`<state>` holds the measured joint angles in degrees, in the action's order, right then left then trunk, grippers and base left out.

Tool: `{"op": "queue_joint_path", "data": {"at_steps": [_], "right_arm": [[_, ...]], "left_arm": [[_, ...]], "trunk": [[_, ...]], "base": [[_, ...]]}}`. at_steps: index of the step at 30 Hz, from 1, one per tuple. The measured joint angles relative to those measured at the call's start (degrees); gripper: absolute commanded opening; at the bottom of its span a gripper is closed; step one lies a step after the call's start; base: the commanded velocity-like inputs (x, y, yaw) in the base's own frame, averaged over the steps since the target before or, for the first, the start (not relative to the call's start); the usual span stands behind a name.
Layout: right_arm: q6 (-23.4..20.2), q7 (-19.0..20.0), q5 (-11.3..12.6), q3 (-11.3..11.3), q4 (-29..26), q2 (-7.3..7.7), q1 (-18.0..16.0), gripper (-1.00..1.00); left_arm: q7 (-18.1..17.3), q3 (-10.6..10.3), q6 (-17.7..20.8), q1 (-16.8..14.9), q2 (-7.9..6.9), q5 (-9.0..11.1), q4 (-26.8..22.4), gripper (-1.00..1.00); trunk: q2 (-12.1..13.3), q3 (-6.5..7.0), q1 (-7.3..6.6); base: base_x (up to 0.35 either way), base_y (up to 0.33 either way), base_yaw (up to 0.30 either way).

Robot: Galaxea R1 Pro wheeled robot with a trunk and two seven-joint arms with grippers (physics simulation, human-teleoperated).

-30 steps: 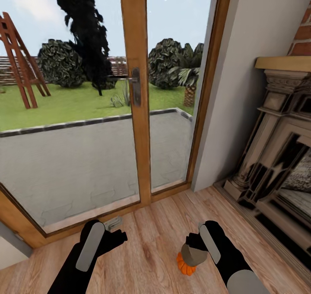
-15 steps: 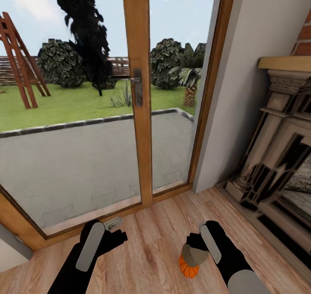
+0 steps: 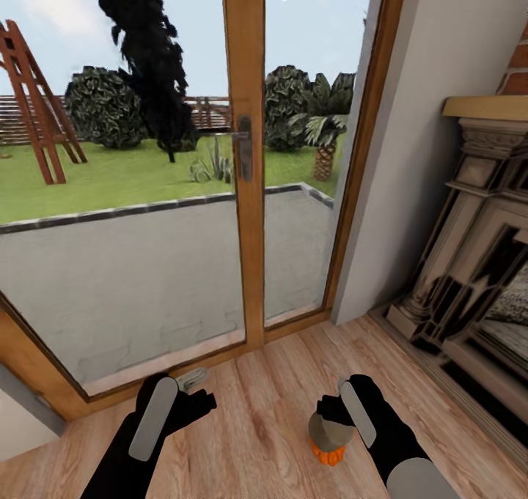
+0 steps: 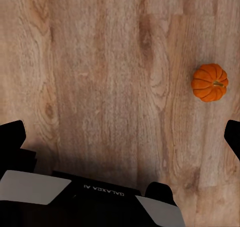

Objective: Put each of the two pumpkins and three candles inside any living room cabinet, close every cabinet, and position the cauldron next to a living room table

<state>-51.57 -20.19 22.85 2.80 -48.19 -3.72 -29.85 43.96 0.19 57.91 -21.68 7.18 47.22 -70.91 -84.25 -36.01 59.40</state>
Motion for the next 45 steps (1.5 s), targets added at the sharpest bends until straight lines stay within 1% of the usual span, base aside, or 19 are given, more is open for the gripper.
{"op": "queue_joint_path", "data": {"at_steps": [2,4,10,15,19,23,40,45], "right_arm": [[0.01,-0.03,0.29,-0.03,-0.01,-0.04,0.01,-1.00],[-0.10,-0.07,-0.04,-0.03,-0.01,-0.01,0.00,-1.00],[-0.12,-0.08,-0.04,-0.04,-0.03,-0.02,0.00,-1.00],[-0.13,0.00,0.06,-0.06,0.00,0.00,0.00,-1.00],[-0.30,0.02,0.03,-1.46,0.00,0.01,0.00,-1.00],[-0.35,0.01,0.05,-2.08,0.00,0.02,-0.01,-1.00],[-0.35,0.00,0.09,-2.24,0.00,0.01,-0.01,-1.00],[-0.34,0.00,0.11,-2.22,0.00,-0.22,-0.01,-1.00]], "left_arm": [[0.00,-0.06,-0.02,0.00,0.01,-0.04,0.03,1.00],[0.00,-0.10,-0.02,0.00,0.05,-0.17,0.04,1.00],[0.00,-0.11,-0.02,0.00,0.10,-0.21,-0.09,1.00],[0.00,-0.14,0.00,0.00,0.11,-0.24,-0.22,1.00],[0.00,-0.15,0.00,0.00,0.11,-0.25,-0.25,1.00],[0.03,-0.07,-0.01,0.00,0.10,-0.26,-0.27,1.00],[0.09,0.05,0.08,0.00,0.10,0.01,0.03,1.00],[0.09,0.05,0.08,0.00,0.10,0.01,0.03,1.00]], "trunk": [[0.00,0.00,0.00],[0.00,0.00,-0.01],[0.00,0.00,-0.01],[0.00,0.00,-0.01],[0.00,0.00,0.01],[0.00,0.00,0.00],[6.80,3.05,-3.74],[8.81,3.95,-4.83]], "base": [[-0.019,-0.216,0.000],[-0.005,-0.301,0.000],[-0.001,-0.322,0.000],[0.000,-0.117,0.000],[-0.097,-0.011,0.000],[-0.088,-0.001,0.000],[-0.002,0.000,0.000],[0.000,0.000,0.000]]}}
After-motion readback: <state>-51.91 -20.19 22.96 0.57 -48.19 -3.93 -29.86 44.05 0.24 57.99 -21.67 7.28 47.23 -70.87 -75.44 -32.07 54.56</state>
